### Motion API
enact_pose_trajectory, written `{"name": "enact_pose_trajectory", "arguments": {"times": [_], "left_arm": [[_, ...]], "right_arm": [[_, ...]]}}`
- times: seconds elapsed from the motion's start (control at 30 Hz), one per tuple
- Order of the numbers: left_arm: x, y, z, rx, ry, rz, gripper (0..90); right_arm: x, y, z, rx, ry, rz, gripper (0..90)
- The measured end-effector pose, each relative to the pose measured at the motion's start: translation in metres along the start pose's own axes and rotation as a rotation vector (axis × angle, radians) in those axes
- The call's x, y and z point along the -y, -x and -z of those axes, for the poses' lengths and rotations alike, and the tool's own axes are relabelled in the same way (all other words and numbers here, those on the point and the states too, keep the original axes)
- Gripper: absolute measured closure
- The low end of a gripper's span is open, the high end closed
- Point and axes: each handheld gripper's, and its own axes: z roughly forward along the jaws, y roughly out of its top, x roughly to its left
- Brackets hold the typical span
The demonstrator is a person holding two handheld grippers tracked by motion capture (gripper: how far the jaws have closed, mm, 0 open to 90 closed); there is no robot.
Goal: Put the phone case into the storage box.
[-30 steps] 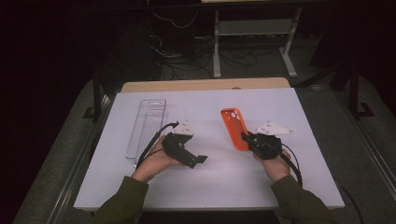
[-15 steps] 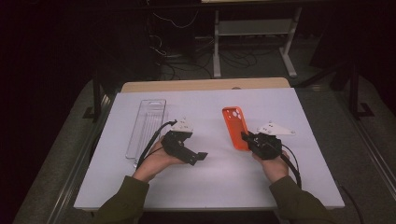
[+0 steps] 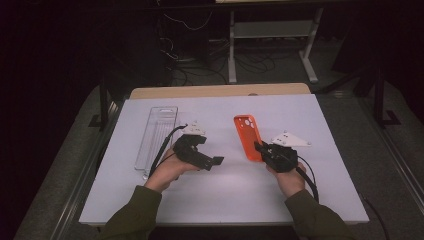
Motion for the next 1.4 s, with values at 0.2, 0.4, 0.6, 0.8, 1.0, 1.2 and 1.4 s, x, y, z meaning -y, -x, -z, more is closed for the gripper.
{"name": "enact_pose_trajectory", "arguments": {"times": [0.2, 0.4, 0.6, 0.8, 1.0, 1.2, 1.4], "left_arm": [[-0.010, -0.003, -0.001, 0.002, 0.021, 0.012, 0.0], [-0.017, -0.005, -0.003, 0.005, 0.043, 0.029, 0.0], [-0.020, -0.006, -0.006, 0.014, 0.067, 0.057, 0.0], [-0.025, -0.009, -0.009, 0.012, 0.076, 0.060, 0.0], [-0.027, -0.011, -0.012, 0.010, 0.095, 0.066, 0.0], [-0.028, -0.010, -0.013, 0.000, 0.103, 0.059, 0.0], [-0.026, -0.008, -0.017, -0.006, 0.118, 0.084, 0.0]], "right_arm": [[0.000, -0.006, -0.001, -0.001, -0.002, 0.015, 80.6], [0.001, -0.013, -0.003, 0.001, -0.003, 0.039, 80.6], [0.001, -0.021, -0.005, -0.001, -0.010, 0.052, 80.6], [0.001, -0.025, -0.008, 0.001, -0.014, 0.054, 80.6], [0.001, -0.031, -0.011, -0.002, -0.009, 0.055, 80.6], [0.001, -0.040, -0.012, -0.019, -0.008, 0.069, 80.6], [0.002, -0.049, -0.014, -0.036, -0.012, 0.078, 80.5]]}}
